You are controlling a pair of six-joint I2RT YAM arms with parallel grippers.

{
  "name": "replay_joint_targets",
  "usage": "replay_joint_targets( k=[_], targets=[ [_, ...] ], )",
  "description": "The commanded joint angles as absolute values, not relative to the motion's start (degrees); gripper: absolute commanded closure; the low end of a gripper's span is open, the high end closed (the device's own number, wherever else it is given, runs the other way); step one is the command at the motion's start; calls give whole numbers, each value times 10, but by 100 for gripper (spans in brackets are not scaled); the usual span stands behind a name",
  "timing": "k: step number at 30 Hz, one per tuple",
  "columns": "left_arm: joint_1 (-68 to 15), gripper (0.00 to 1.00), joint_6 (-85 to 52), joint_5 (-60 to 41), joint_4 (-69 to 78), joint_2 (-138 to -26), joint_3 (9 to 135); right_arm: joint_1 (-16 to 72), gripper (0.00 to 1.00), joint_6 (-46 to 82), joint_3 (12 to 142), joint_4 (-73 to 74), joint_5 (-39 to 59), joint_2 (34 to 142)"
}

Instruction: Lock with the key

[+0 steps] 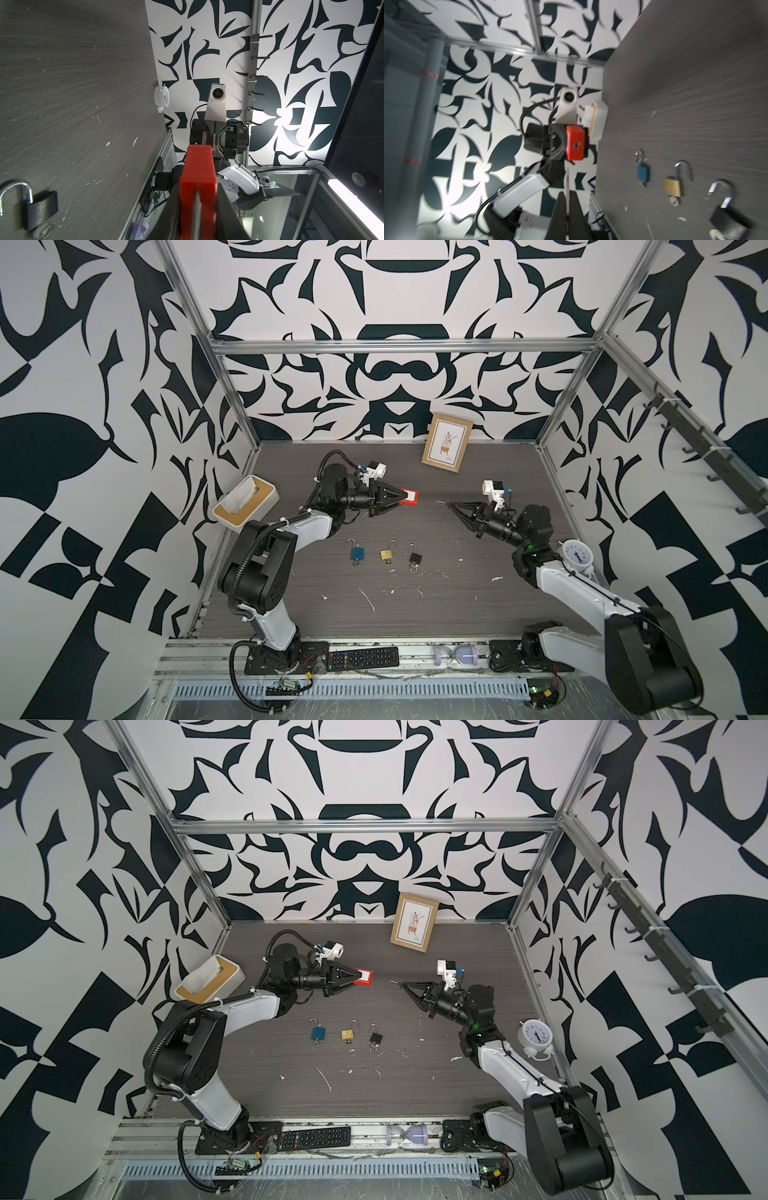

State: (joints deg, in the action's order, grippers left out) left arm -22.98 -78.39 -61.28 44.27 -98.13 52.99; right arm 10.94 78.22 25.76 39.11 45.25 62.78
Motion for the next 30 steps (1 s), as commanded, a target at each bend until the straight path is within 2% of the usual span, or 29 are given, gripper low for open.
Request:
replay_joint_targets(
  k=[1,4,6,8,12,20,30],
  targets=[
    [-228,100,-722,-572,400,-969,512,109,100,620,275,120,308,571],
    [-228,100,-662,-541,334,-957,518,108,100,638,230,134,223,550],
    [-228,100,-645,-534,321,-955,519,111,100,680,177,210,178,550],
    [-228,100,-635,-528,319,-956,519,112,100,701,144,274,156,560],
    [-230,100,-615,-535,291,-973,534,116,100,722,113,311,117,563],
    [-252,100,-609,-529,291,-984,533,123,100,738,88,254,39,539],
    [-278,100,-613,-517,308,-982,523,179,100,778,78,281,-54,605]
  ],
)
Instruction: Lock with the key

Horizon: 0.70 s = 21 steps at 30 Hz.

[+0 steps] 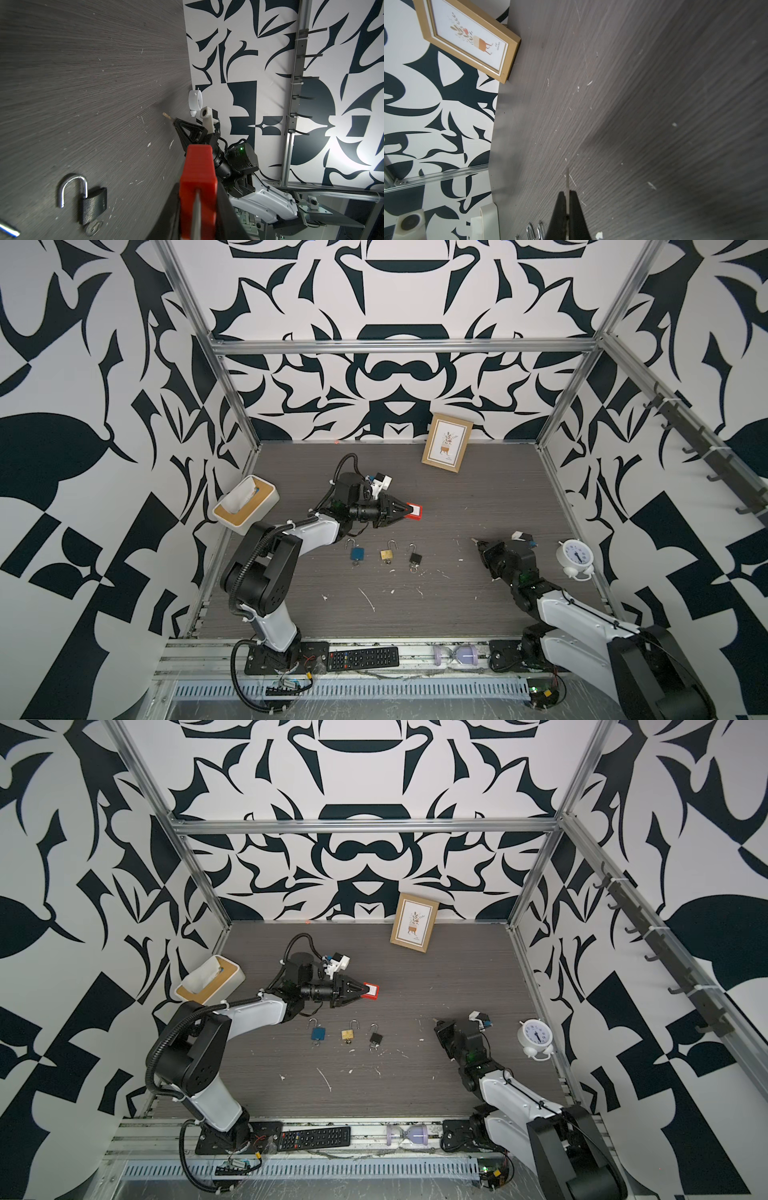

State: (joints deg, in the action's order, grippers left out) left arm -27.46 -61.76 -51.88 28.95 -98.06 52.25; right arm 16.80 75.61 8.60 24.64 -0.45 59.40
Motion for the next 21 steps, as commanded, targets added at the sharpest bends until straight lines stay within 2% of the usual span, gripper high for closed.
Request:
replay_joint_targets(
  k=[1,8,17,21],
  targets=[
    [-280,100,-612,-516,308,-983,523,181,100,780,76,292,-55,611],
    [-293,100,-620,-517,326,-1007,531,190,100,793,64,334,-89,637],
    [-299,100,-620,-519,331,-1018,533,193,100,810,65,415,-95,733],
    [-302,100,-622,-521,336,-1027,534,200,94,822,66,431,-99,768]
  ],
)
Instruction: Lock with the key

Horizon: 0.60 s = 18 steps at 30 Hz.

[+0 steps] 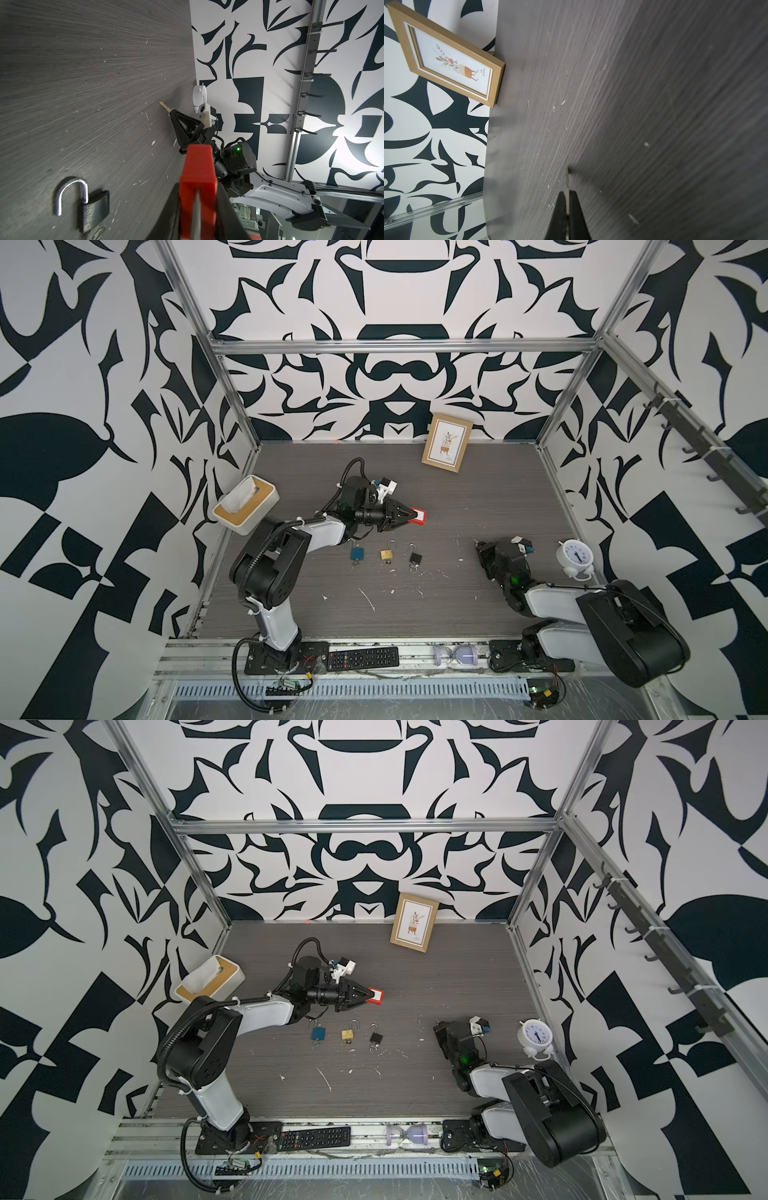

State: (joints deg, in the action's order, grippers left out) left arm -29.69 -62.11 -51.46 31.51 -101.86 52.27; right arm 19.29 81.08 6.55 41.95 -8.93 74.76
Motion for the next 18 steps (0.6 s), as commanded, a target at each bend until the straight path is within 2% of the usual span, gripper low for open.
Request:
replay_joint_targets(
  k=[1,6,10,14,18],
  targets=[
    [-303,100,-622,-521,336,-1029,536,202,92,822,67,434,-99,776],
    [-305,100,-622,-521,337,-1036,539,217,84,840,63,447,-105,802],
    [-305,100,-622,-522,334,-1033,540,221,74,839,61,427,-134,772],
    [-305,100,-615,-521,323,-1032,543,225,60,811,98,253,-150,668],
    [-305,100,-614,-521,322,-1033,544,227,57,781,134,77,-179,554]
  ],
)
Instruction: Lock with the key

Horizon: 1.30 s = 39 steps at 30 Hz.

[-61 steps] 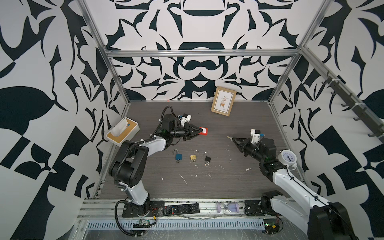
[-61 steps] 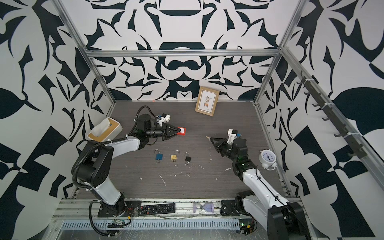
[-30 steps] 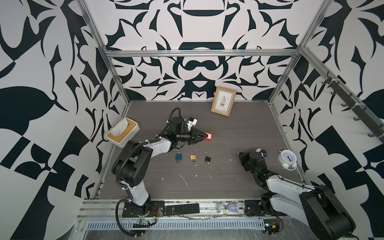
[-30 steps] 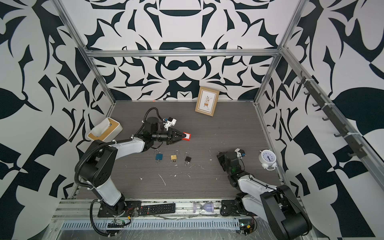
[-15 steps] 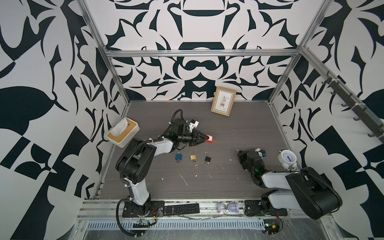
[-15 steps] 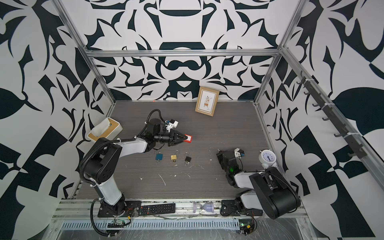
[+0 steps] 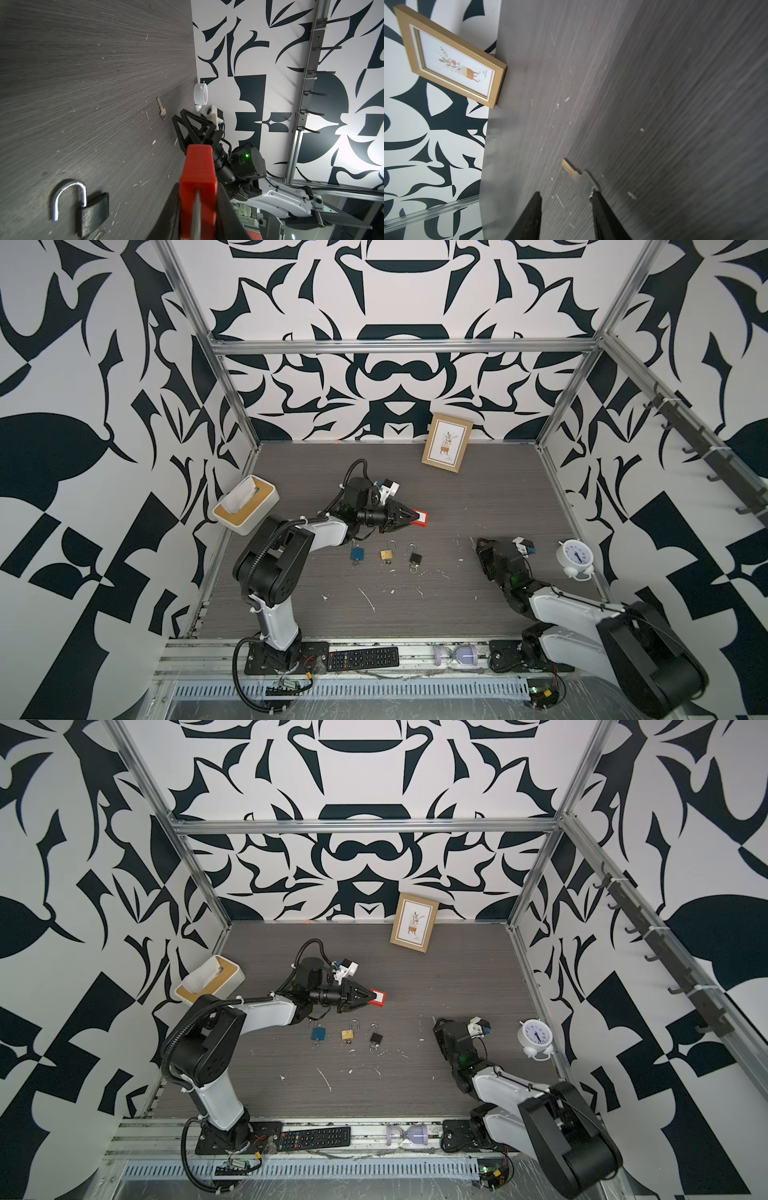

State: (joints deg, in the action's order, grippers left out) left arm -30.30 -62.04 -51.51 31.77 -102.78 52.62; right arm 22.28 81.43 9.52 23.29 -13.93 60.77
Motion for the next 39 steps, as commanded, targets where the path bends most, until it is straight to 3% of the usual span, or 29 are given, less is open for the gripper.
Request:
replay_joint_targets(
  k=[1,3,5,9,12,25,39],
  targets=[
    [-306,100,-615,-521,323,-1034,545,226,57,769,141,47,-178,525],
    [-310,100,-620,-524,327,-1035,550,225,56,737,127,76,-149,473],
    [-319,100,-623,-535,330,-1036,560,225,58,674,90,225,-45,454],
    [-337,100,-689,-582,415,-1050,570,226,54,634,118,383,173,502],
    [-341,100,-756,-608,505,-1068,571,225,51,676,136,459,252,544],
    [-355,100,-813,-616,583,-1079,567,225,47,701,168,495,279,557],
    [-368,100,-822,-615,595,-1072,572,225,58,704,182,492,272,583]
  ],
)
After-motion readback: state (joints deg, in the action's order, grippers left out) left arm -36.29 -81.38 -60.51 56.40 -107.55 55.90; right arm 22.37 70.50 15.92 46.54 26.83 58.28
